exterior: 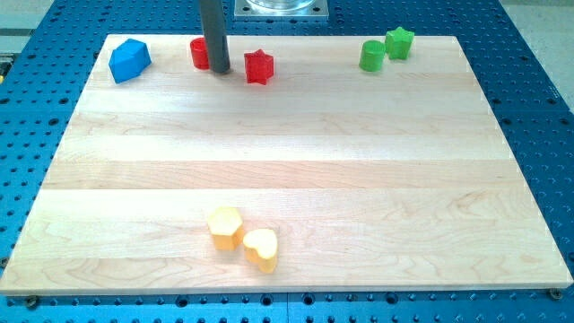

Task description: Move the red circle diagonal to the blue cube

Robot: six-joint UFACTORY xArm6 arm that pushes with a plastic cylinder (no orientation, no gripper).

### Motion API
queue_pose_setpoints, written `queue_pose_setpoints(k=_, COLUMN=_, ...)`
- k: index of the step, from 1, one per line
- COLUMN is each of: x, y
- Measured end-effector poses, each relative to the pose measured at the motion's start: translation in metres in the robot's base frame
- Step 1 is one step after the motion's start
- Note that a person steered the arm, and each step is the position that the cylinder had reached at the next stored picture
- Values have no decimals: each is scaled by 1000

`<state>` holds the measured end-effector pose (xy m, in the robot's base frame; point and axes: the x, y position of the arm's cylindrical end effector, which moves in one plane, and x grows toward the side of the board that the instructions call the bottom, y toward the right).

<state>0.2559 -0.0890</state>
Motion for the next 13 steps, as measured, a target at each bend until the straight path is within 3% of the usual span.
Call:
queue_pose_setpoints(k=1, x=-43, y=1)
queue_pose_setpoints(k=2, x=2, y=-73)
queue_pose_setpoints(k=3, x=66, y=-84)
queue_pose_setpoints(k=4, x=90, y=-83)
queue_pose_setpoints(k=5, x=141, y=-163)
queue_pose_setpoints(k=6, x=125, y=-214)
queue_pose_setpoints(k=8, x=37, y=-215)
queue_pose_setpoints(k=10, x=19, y=-215)
queue_pose_setpoints(k=12, x=-27, y=-191)
queue_pose_setpoints(k=13, x=-12, y=-157)
